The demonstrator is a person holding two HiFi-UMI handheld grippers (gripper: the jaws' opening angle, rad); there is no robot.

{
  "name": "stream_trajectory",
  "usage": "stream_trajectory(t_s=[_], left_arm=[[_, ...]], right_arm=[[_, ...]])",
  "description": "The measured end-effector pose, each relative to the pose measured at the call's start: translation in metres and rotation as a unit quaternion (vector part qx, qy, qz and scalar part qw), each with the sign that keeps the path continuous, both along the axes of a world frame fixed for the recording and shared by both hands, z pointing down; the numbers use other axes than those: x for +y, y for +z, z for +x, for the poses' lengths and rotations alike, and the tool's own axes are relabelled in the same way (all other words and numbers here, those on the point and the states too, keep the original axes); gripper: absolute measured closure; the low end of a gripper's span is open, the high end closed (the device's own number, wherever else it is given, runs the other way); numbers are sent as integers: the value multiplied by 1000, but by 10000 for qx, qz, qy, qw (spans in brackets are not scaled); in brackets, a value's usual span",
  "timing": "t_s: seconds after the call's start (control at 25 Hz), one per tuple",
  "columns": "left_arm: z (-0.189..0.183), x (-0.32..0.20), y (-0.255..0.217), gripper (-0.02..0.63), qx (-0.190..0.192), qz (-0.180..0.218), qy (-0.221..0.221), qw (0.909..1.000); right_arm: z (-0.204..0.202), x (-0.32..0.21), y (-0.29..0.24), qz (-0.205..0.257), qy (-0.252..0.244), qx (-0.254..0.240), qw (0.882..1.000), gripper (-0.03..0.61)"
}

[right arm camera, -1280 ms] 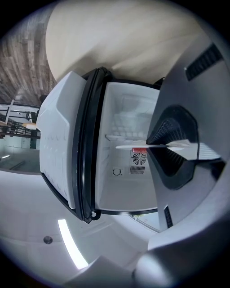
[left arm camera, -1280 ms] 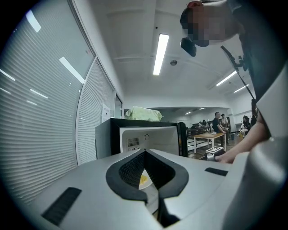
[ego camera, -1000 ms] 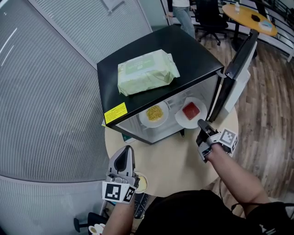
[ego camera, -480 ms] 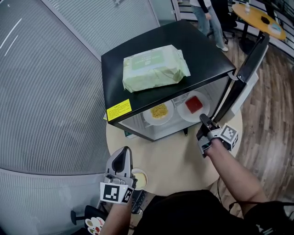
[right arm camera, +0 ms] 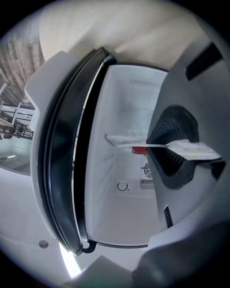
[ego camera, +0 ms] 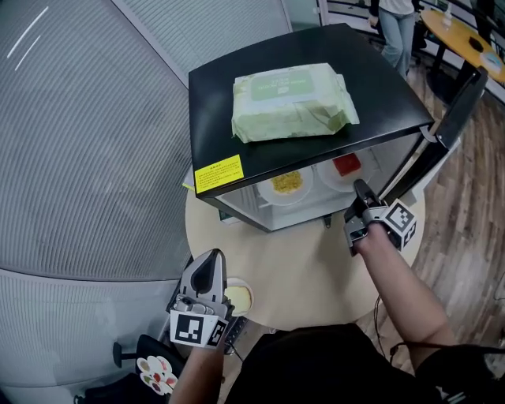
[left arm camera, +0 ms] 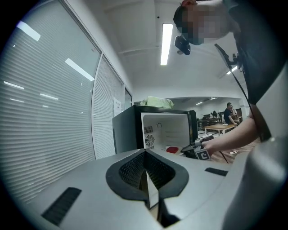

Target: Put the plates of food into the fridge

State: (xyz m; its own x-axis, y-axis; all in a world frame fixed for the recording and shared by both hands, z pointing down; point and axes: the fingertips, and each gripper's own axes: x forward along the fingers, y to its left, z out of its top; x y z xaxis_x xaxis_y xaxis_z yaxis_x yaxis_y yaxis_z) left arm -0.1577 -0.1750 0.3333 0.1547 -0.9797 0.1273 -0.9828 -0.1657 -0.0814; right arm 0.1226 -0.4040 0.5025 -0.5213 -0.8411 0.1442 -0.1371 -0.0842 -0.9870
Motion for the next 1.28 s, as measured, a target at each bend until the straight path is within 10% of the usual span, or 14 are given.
stream_trajectory(t_s=[0.56, 0.72, 1.28], left_arm=[[-19, 24, -1, 611, -27, -22, -244, 9997], [-29, 35, -5, 611, 64, 127, -253, 9996], [-103, 101, -29, 611, 224, 627, 621, 9958]], right_arm=[[-5, -12, -4, 275, -55, 300, 9992, 551], [-3, 0, -6, 349, -89, 503, 9981, 460], [-64, 153, -28, 1113, -164, 956, 9890, 459]])
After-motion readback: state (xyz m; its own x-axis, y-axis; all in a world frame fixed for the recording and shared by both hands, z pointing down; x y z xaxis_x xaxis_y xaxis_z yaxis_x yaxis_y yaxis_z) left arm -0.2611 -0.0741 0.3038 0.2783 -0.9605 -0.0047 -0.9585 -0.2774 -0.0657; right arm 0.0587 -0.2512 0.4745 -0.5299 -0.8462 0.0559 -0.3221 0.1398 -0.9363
